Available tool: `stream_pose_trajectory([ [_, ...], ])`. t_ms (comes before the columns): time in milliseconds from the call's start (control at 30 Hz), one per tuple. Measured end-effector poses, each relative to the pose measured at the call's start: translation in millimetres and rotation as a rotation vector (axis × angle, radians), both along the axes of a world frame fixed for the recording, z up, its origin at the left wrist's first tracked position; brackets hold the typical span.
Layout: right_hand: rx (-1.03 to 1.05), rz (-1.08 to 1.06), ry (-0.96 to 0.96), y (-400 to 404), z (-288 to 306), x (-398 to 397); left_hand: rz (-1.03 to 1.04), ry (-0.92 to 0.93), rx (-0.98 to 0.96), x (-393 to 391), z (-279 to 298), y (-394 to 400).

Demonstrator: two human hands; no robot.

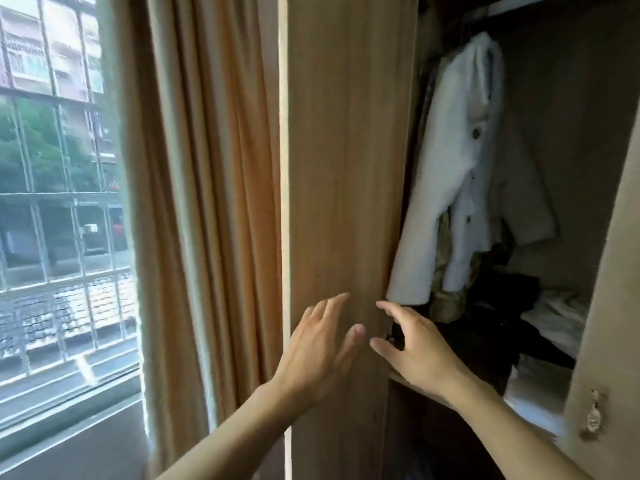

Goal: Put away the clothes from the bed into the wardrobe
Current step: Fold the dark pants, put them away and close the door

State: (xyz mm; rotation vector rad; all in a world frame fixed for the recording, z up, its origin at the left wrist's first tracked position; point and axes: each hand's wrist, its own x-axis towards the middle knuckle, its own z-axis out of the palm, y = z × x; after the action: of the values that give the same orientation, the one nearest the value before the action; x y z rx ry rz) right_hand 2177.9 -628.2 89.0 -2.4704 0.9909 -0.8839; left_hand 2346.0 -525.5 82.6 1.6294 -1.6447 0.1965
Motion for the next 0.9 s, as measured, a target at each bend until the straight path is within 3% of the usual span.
stream_pose_trajectory([
  [200, -0.037, -0.057, 0.012, 36, 3, 55, -0.053, -0.09, -0.153, 66, 5, 26],
  [433, -0.058, -0.17, 0.122, 54, 16, 59, -0.09, -0.033, -0.305, 87, 18, 24],
  [600, -0.102, -0.166, 0.172, 62, 25, 57, 0.042, -0.078, -0.173, 89, 33, 21],
  [800, -0.109, -0.186, 0.134, 65, 19, 47, -0.102, 0.333, 0.07, 90, 48, -2],
  [900, -0.083, -0.218, 0.125, 63, 14, 41, -0.089, 0.312, 0.012, 89, 44, -4],
])
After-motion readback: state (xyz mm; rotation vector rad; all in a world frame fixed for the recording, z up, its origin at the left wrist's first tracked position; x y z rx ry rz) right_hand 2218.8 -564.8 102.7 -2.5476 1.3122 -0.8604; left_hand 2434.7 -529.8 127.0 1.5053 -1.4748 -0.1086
